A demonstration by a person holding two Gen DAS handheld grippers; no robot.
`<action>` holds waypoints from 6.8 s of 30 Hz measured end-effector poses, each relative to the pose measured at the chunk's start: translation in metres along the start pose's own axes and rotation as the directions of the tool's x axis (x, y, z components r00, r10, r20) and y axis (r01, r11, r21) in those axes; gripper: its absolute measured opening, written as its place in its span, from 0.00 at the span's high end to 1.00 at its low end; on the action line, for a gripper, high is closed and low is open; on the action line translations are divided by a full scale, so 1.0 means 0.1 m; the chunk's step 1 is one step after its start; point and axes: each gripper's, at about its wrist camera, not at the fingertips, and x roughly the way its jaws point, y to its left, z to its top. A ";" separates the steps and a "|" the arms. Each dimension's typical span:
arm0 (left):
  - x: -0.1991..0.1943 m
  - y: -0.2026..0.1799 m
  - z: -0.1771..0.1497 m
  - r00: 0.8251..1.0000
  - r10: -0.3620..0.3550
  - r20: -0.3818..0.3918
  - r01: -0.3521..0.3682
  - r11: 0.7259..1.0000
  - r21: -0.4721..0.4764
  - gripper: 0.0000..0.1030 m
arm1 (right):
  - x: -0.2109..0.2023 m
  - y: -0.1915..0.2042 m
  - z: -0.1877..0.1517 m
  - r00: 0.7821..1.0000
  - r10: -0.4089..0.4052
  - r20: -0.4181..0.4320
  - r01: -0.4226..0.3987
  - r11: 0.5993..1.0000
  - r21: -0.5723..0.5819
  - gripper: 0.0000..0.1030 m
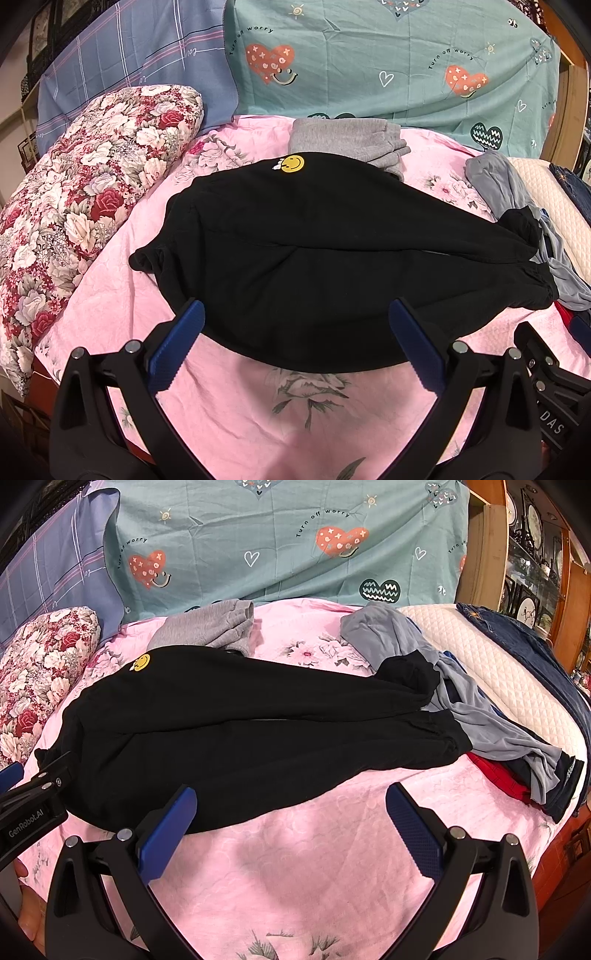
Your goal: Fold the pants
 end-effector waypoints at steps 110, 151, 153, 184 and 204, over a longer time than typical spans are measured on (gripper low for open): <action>0.74 2.58 0.50 0.976 -0.141 -0.169 0.054 0.898 -0.437 0.17 | 1.09 -2.26 0.90 0.953 -0.026 -0.302 0.102 0.966 0.238 0.25; 2.45 1.97 1.71 0.898 -0.203 -0.389 0.308 0.923 0.230 0.21 | 1.28 -1.67 0.92 0.928 0.197 -0.316 -0.094 0.945 0.313 0.54; 2.59 1.90 1.65 0.878 -0.218 -0.426 0.347 0.903 0.254 0.21 | 1.16 -1.60 0.84 0.926 0.189 -0.326 -0.090 0.951 0.295 0.54; 2.84 2.50 1.26 0.933 -0.287 -0.217 0.306 0.950 0.058 0.96 | 2.49 2.63 1.69 0.791 0.261 -0.554 -0.606 0.462 -0.647 0.52; 2.82 2.35 1.47 0.963 -0.146 -0.228 0.166 0.984 0.072 0.96 | 2.98 2.82 1.76 0.840 0.223 -0.495 -0.533 0.517 -0.670 0.97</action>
